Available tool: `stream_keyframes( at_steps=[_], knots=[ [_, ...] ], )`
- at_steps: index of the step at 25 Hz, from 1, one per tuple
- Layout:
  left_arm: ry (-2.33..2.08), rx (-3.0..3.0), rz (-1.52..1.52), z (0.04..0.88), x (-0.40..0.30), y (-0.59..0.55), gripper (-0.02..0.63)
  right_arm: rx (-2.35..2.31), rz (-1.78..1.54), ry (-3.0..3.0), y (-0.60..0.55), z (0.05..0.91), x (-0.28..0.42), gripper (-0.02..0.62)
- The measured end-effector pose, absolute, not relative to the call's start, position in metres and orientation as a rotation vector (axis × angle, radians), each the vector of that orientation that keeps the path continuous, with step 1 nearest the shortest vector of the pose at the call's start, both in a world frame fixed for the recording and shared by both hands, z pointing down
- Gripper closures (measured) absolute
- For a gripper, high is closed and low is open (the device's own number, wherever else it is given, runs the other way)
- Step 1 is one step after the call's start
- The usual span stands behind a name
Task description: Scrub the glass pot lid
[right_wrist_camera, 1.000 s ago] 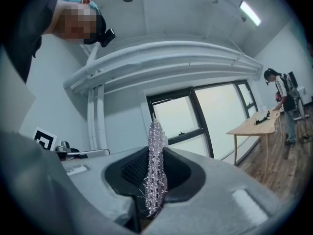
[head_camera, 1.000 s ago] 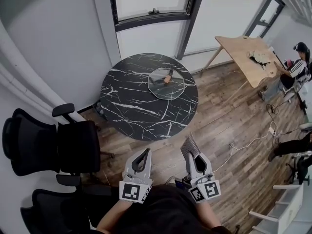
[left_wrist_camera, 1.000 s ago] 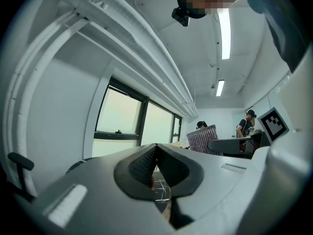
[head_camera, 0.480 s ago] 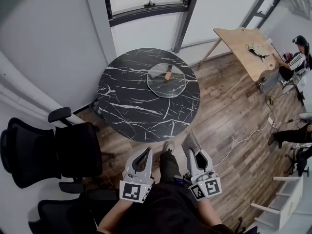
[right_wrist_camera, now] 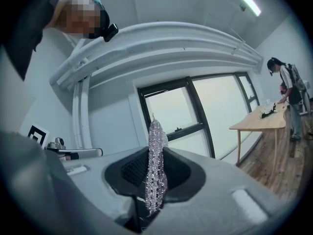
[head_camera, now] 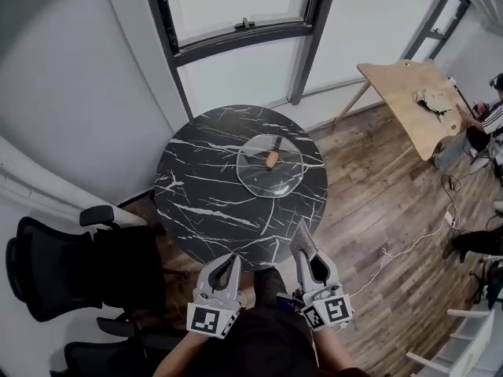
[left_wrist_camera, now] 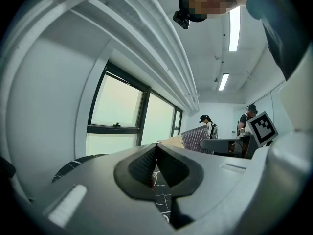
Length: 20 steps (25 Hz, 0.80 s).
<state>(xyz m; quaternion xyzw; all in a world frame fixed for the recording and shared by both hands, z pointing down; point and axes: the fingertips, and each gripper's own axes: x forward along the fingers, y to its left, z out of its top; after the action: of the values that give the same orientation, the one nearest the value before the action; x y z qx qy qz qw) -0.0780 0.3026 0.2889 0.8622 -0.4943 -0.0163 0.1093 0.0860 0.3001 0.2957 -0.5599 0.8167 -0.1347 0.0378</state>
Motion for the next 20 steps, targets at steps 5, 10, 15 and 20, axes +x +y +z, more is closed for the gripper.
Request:
stream_keyframes(
  at_steps=[5,10,15,20],
  knots=[
    [-1.440,2.522,0.000,0.296,-0.035,0.231,0.603,-1.697,-0.439,2.528,0.232,0.302,0.119,0.514],
    [-1.457,2.497,-0.002,0.307,-0.001,0.166,0.603,-1.661,-0.460,2.562,0.169,0.320,0.146,0.515],
    [-1.482,2.469,0.034,0.316,0.006,0.127,0.603,-1.647,-0.467,2.618,0.119,0.342,0.159,0.515],
    [-1.473,2.394,0.182,0.359,-0.003,0.099,0.603,-1.722,-0.518,2.616,0.090,0.369,0.166,0.514]
  ],
)
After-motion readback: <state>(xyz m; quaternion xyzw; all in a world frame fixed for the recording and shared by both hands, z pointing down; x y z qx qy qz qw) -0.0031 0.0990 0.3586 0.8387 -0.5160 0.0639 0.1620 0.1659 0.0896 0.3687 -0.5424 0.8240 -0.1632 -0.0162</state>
